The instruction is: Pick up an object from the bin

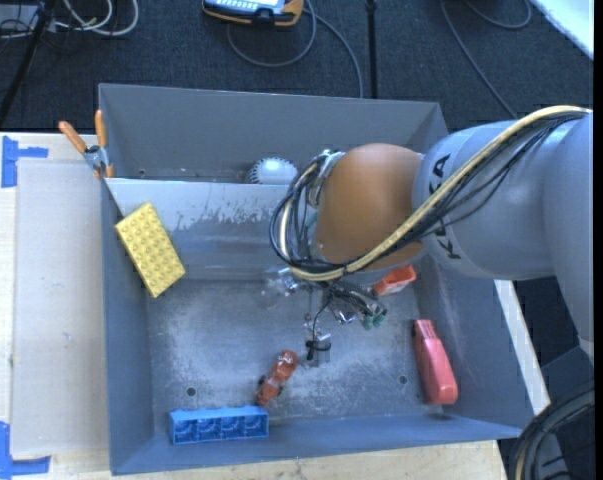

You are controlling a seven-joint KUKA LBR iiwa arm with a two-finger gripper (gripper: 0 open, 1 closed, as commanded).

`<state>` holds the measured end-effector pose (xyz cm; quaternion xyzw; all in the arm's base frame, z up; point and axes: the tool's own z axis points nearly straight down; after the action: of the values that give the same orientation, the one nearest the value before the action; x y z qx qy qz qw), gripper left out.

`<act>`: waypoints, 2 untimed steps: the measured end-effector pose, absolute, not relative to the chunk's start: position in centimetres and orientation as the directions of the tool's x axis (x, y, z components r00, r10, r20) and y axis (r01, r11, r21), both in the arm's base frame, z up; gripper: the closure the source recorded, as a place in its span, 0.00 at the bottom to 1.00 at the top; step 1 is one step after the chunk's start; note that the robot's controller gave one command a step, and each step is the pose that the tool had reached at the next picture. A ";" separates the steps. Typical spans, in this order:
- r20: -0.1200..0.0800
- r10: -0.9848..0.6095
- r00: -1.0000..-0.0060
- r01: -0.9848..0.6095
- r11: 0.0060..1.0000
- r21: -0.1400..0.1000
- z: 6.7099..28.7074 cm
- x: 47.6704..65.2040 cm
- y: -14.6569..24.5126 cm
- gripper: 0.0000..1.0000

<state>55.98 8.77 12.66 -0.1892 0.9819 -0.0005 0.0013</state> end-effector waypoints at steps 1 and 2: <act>0.002 -0.460 -0.888 -0.460 0.888 0.002 9.8 53.2 9.7 0.00; 0.000 -0.733 -0.680 -0.733 0.680 0.000 6.9 52.4 9.5 1.00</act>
Offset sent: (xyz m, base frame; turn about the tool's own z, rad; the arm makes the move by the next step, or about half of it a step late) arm -0.0356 0.0069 -0.0566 -0.4459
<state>52.36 9.52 6.90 -0.4001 0.9165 0.0001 0.0000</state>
